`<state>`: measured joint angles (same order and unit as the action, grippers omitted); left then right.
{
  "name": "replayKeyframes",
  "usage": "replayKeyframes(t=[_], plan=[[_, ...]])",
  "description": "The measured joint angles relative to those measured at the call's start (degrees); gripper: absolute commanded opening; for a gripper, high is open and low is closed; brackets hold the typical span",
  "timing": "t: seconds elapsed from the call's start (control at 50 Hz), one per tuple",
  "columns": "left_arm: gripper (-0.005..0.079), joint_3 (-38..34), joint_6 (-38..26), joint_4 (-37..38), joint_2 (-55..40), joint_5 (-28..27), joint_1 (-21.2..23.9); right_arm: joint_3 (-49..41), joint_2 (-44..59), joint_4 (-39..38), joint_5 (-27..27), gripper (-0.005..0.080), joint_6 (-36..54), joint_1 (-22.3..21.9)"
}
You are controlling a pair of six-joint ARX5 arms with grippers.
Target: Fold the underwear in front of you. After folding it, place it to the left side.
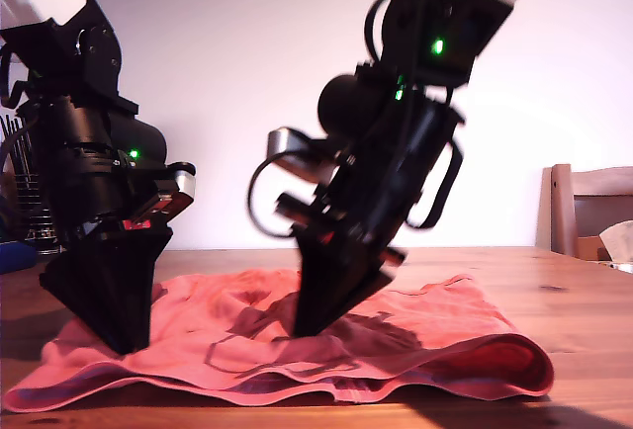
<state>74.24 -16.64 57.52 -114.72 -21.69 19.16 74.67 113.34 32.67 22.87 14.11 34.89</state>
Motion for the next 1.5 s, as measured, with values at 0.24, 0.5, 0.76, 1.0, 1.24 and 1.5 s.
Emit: replayKeyframes(t=[0.24,0.5,0.76,1.0,1.24,1.5], plan=[[0.0182,-0.28,1.36,2.1,0.42,4.15,0.37,1.11,-4.28,3.76,-6.23,-0.0011,2.32,-0.35],[0.0182,-0.59,2.91,2.82,1.51,12.94,2.05,1.36,-4.57,4.42,-8.48,-0.0011,3.8,-1.33],[0.0182,-0.59,3.32,3.98,1.75,18.86,2.08,1.36,-2.97,3.89,-9.35,-0.0011,3.8,-3.41],[0.0182,-0.83,3.5,3.78,1.86,23.23,2.08,1.4,0.96,3.67,-9.35,-0.0011,3.8,-3.69],[0.0182,-1.18,3.41,1.49,2.16,31.15,2.38,1.31,0.96,4.0,-8.24,-0.0011,3.82,-3.69],[0.0181,-0.96,2.27,-6.12,2.19,39.12,1.53,-0.24,0.63,3.15,-6.16,-0.0011,3.72,-3.3]])
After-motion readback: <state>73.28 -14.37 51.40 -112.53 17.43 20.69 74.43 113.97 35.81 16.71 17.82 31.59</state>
